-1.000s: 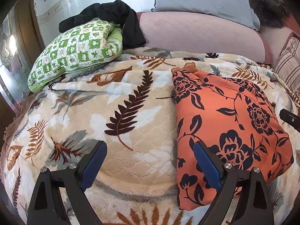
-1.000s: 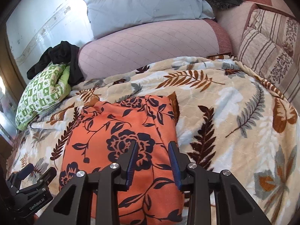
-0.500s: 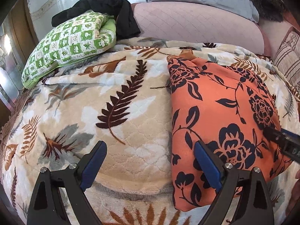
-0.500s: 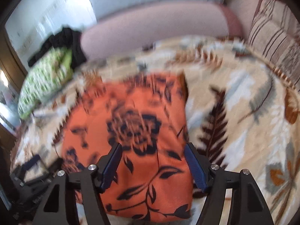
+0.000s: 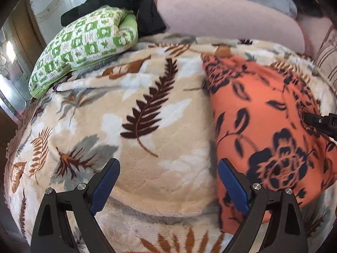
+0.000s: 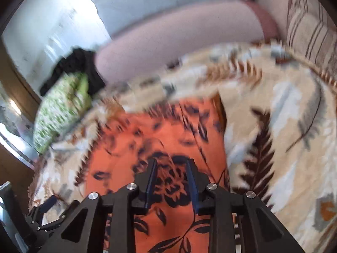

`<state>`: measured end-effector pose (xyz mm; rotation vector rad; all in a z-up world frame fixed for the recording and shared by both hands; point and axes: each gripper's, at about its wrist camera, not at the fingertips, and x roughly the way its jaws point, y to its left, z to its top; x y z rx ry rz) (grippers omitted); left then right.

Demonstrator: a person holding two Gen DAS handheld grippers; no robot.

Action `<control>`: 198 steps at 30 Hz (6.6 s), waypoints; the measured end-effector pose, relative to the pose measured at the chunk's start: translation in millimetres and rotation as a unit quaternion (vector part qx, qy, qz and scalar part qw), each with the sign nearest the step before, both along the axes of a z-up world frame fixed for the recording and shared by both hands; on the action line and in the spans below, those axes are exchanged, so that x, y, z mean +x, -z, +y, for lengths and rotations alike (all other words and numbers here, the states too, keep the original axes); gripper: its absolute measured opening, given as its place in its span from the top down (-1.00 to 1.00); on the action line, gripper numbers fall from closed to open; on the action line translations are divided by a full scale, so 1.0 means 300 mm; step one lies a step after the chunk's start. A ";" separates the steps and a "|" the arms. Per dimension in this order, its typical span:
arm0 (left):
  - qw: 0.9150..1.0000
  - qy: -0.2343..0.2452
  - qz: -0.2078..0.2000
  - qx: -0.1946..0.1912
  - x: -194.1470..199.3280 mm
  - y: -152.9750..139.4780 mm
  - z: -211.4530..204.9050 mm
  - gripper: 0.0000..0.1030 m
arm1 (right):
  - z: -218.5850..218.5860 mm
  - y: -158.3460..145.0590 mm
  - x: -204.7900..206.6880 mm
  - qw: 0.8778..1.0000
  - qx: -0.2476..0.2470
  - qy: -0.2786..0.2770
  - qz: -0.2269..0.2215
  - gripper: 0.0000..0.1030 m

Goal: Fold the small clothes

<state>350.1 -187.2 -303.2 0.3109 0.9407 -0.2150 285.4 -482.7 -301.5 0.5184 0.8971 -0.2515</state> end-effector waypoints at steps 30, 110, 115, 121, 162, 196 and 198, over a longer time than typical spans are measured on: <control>0.998 0.026 -0.006 -0.050 -0.018 -0.078 0.044 -0.83 | 0.293 0.000 0.469 0.992 -0.042 -0.100 0.072 0.42; 0.996 0.039 -0.040 -0.071 -0.067 -0.093 -0.081 -0.83 | 0.033 -0.108 -0.184 0.996 -0.002 0.028 -0.087 -0.41; 0.996 0.042 -0.040 -0.071 -0.069 -0.091 -0.090 -0.83 | 0.036 -0.105 -0.181 0.996 -0.003 0.028 -0.086 -0.41; 0.996 0.042 -0.038 -0.068 -0.071 -0.086 -0.101 -0.83 | 0.039 -0.102 -0.177 0.996 -0.005 0.026 -0.084 -0.41; 0.995 0.033 -0.028 -0.089 -0.040 -0.071 -0.110 -0.83 | 0.138 -0.169 -0.153 0.976 -0.210 0.014 -0.060 -0.41; 0.993 0.040 -0.010 -0.107 0.014 -0.077 -0.167 -0.83 | 0.079 -0.141 -0.082 0.974 -0.218 0.027 -0.048 -0.41; 0.993 0.044 -0.007 -0.110 0.020 -0.071 -0.166 -0.83 | 0.068 -0.131 -0.078 0.976 -0.212 0.029 -0.044 -0.41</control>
